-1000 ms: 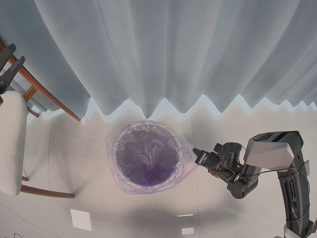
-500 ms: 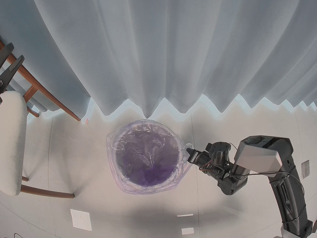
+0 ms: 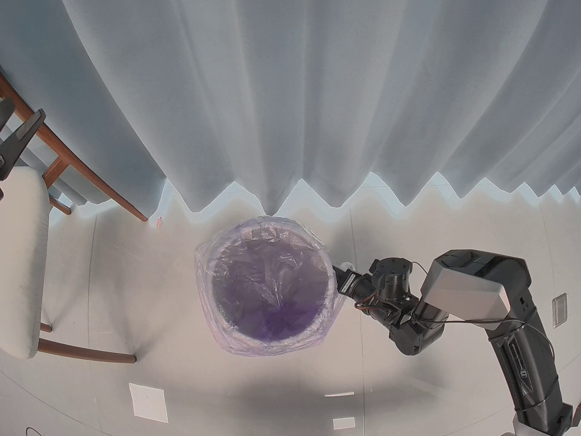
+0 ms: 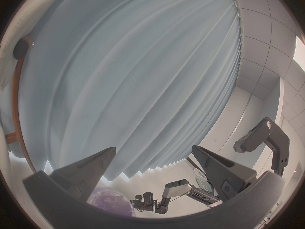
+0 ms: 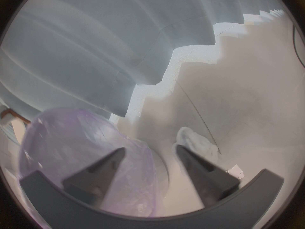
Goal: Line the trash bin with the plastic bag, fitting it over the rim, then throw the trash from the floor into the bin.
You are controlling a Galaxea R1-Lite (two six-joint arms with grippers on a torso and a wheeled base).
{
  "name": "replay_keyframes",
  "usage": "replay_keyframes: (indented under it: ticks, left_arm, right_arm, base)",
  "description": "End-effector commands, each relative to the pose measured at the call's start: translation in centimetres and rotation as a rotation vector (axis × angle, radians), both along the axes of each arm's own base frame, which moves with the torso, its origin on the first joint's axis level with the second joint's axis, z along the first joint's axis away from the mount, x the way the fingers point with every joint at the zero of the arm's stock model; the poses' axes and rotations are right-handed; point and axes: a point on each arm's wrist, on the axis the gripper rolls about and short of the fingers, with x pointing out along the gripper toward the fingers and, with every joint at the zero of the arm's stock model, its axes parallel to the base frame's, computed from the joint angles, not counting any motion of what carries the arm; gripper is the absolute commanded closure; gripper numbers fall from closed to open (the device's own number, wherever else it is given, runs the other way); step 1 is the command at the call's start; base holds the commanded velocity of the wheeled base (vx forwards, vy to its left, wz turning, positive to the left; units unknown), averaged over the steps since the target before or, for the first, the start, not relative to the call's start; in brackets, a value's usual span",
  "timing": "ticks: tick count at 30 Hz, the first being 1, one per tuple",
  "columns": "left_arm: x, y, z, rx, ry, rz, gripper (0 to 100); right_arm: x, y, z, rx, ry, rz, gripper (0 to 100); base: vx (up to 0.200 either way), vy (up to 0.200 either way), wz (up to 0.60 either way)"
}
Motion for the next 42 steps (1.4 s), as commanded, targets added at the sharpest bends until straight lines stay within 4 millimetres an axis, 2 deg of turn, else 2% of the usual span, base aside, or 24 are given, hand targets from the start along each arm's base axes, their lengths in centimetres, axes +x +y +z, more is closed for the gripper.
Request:
replay_keyframes:
  ticks: [1, 2, 5, 8, 11, 17, 18, 21, 29, 32, 35, 38, 42]
  left_arm:
    - [-0.6, 0.0, 0.1, -0.001, -0.016, -0.001, 0]
    - [-0.8, 0.0, 0.2, 0.000, -0.015, -0.002, 0]
    - [-1.1, 0.0, 0.0, 0.000, 0.008, -0.006, 0]
    - [-1.1, -0.1, -0.1, 0.002, 0.031, -0.015, 0]
    - [-1.1, -0.4, -0.3, 0.003, 0.059, -0.051, 0]
    - [-1.0, -0.6, -0.6, 0.004, 0.071, -0.070, 0]
    - [-0.9, -0.7, -0.6, 0.005, 0.077, -0.079, 0]
    - [-0.9, -0.8, -0.8, 0.006, 0.083, -0.087, 0]
    - [-1.0, -0.9, 0.0, -0.106, 0.194, -0.170, 0]
    - [-1.3, -0.8, 0.5, -0.144, 0.216, -0.198, 0]
    - [-1.3, -0.8, 0.7, -0.152, 0.220, -0.204, 0]
    - [-1.3, -0.8, 0.4, -0.149, 0.230, -0.203, 0]
    - [-1.3, -0.9, -0.2, -0.129, 0.255, -0.229, 0]
  right_arm:
    - [-0.4, -1.2, 4.1, 0.075, -0.015, -0.043, 0]
    - [-0.7, -1.9, 5.4, 0.095, -0.020, -0.054, 0]
    - [-1.5, -3.5, 7.7, 0.106, -0.030, -0.071, 0]
    - [-1.6, -4.4, 8.8, 0.111, -0.042, -0.089, 0]
    - [-2.0, -6.6, 10.6, 0.118, -0.060, -0.133, 0]
    - [-2.7, -8.7, 12.7, 0.143, -0.024, -0.114, 0]
    - [-3.0, -9.1, 13.4, 0.173, 0.044, -0.089, 0]
    - [-3.0, -9.6, 13.1, 0.150, 0.121, -0.091, 0]
    - [-2.0, -9.5, 10.5, -0.125, 0.048, -0.073, 0]
    - [-2.0, -9.0, 10.7, -0.195, -0.027, -0.085, 0]
    - [-2.4, -8.3, 12.3, -0.200, -0.130, -0.072, 0]
    - [-4.9, -7.0, 13.2, -0.192, -0.127, -0.013, 0]
    - [-10.0, -4.8, 11.6, -0.235, -0.033, 0.113, 0]
  base:
    - [0.000, 0.000, 0.00]
    - [0.000, 0.000, 0.00]
    - [0.000, 0.000, 0.00]
    - [0.000, 0.000, 0.00]
    - [0.000, 0.000, 0.00]
    - [0.000, 0.000, 0.00]
    - [0.000, 0.000, 0.00]
    - [0.000, 0.000, 0.00]
    - [0.000, 0.000, 0.00]
    - [0.000, 0.000, 0.00]
    - [0.000, 0.000, 0.00]
    - [0.000, 0.000, 0.00]
    - [0.000, 0.000, 0.00]
